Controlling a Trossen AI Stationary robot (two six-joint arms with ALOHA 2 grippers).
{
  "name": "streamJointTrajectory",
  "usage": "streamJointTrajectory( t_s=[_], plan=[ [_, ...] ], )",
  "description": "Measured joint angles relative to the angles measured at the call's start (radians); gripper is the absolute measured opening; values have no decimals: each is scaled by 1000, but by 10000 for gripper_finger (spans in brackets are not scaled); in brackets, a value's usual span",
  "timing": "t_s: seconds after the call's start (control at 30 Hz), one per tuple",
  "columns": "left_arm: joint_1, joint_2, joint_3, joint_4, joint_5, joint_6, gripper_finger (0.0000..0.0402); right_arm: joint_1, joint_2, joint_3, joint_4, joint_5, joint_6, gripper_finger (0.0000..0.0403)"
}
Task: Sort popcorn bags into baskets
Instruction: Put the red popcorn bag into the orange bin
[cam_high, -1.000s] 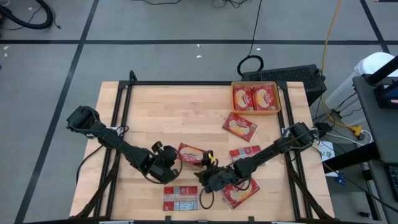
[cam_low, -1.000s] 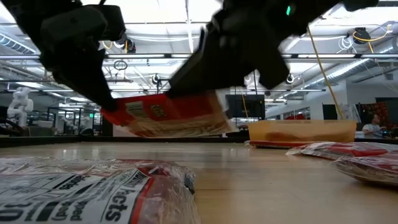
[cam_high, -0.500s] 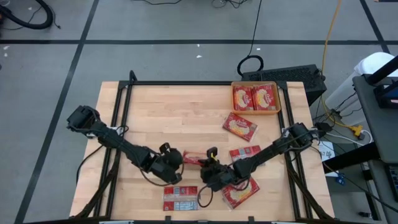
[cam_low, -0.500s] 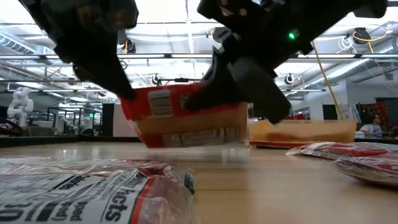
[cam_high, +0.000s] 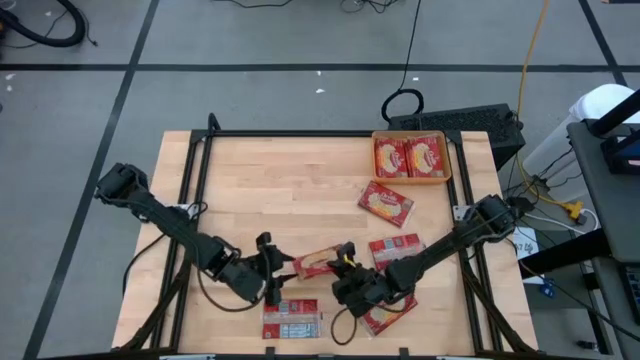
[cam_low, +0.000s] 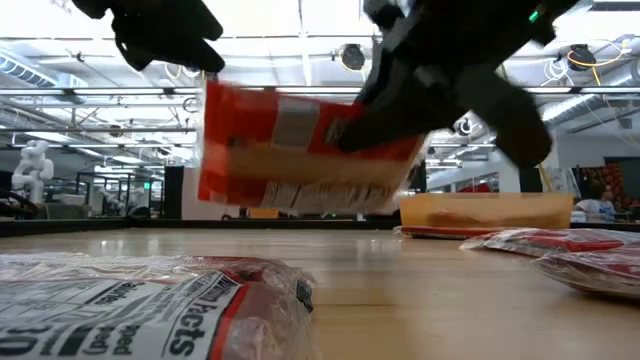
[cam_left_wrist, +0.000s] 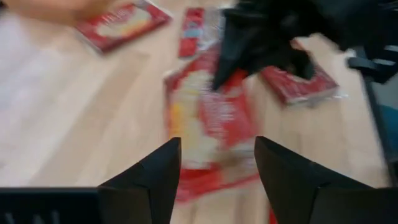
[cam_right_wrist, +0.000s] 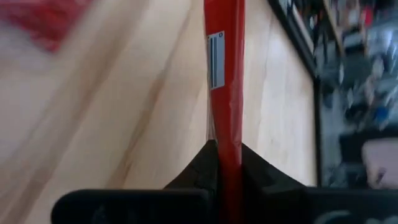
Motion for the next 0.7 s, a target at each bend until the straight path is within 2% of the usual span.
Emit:
streamJointTrajectory(
  t_s=[0.1, 0.33, 0.4, 0.57, 0.7],
  plan=[
    [-9, -1, 0, -2, -72, 6, 216, 39, -18, 0, 10, 2, -153, 12],
    [-2, 40, -18, 55, -79, -33, 233, 95, -20, 0, 12, 7, -562, 12],
    [-2, 56, -41, 126, -79, -35, 237, 112, -20, 0, 14, 24, -685, 12],
    [10, 72, -129, 378, -4, -34, 244, 171, -20, -1, 103, 173, -952, 12],
    [43, 76, -205, 606, 97, 19, 246, 203, -16, 0, 265, 183, -1196, 12]
  ],
)
